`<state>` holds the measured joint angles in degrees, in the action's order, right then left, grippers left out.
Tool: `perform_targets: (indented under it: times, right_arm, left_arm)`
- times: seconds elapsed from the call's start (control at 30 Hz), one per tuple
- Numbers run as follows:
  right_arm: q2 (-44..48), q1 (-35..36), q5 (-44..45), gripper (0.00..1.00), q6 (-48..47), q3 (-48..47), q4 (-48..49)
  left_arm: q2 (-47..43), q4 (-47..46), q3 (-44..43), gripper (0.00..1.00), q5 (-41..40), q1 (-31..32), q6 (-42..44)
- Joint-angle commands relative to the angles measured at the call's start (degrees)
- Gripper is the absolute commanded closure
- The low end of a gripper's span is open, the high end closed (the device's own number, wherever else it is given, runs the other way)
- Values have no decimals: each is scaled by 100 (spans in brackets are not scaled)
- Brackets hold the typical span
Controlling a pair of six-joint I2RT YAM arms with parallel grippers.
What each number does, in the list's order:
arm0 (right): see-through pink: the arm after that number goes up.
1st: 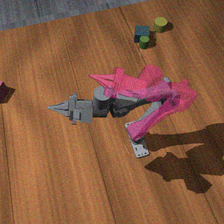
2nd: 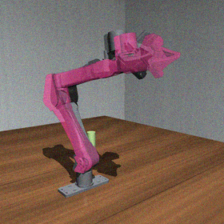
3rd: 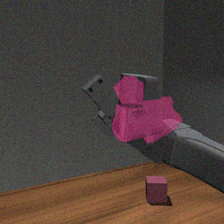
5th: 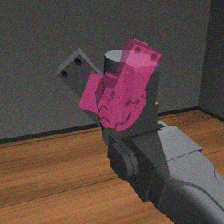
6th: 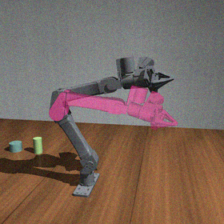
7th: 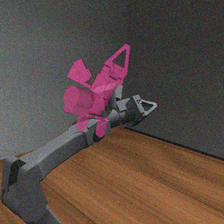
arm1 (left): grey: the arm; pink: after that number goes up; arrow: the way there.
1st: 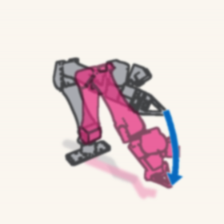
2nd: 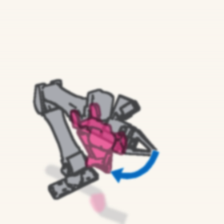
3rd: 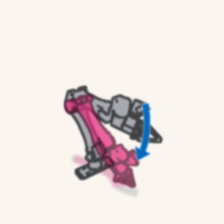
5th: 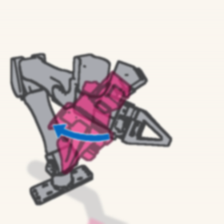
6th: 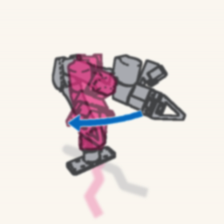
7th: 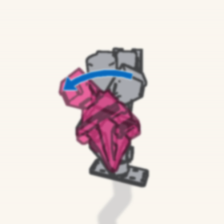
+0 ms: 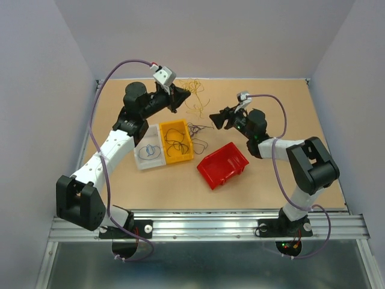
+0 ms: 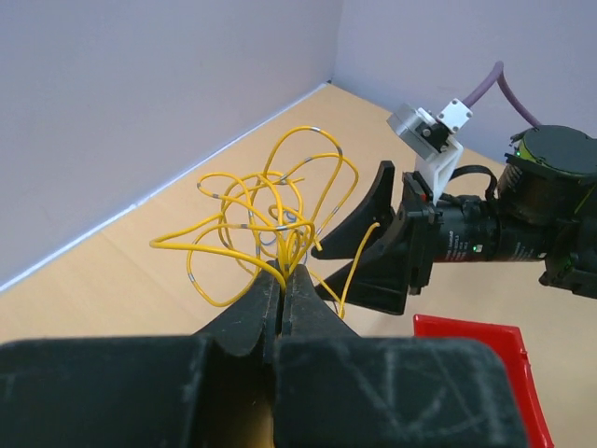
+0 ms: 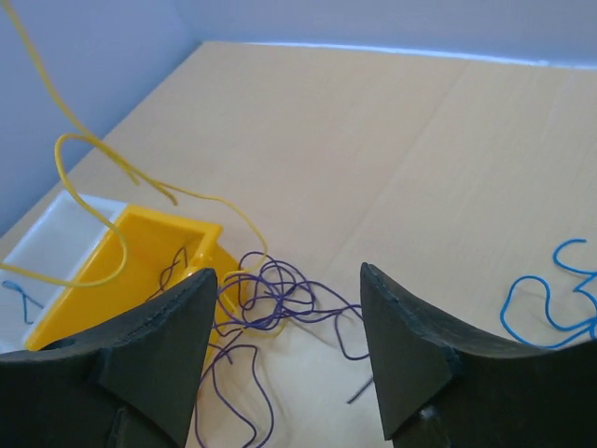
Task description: Untangle the cables
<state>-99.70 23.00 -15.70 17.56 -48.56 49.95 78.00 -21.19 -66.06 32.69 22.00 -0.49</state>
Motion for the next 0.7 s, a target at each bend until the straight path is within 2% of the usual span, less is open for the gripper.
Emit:
perform_targets:
  times: [0.0, 0.33, 0.5, 0.67]
  right_arm:
    - [328, 29, -1099, 30, -157, 372, 1225]
    - [592, 29, -1171, 30, -306, 198, 1438]
    - [575, 29, -1558, 30, -271, 48, 1447]
    - [356, 29, -1506, 32, -192, -171, 1447]
  left_arm:
    - [-136, -324, -108, 100, 264, -20, 14]
    - [180, 88, -460, 100, 984, -11, -74]
    - [321, 133, -539, 100, 1064, -11, -109]
    - [436, 238, -662, 100, 1222, -20, -162]
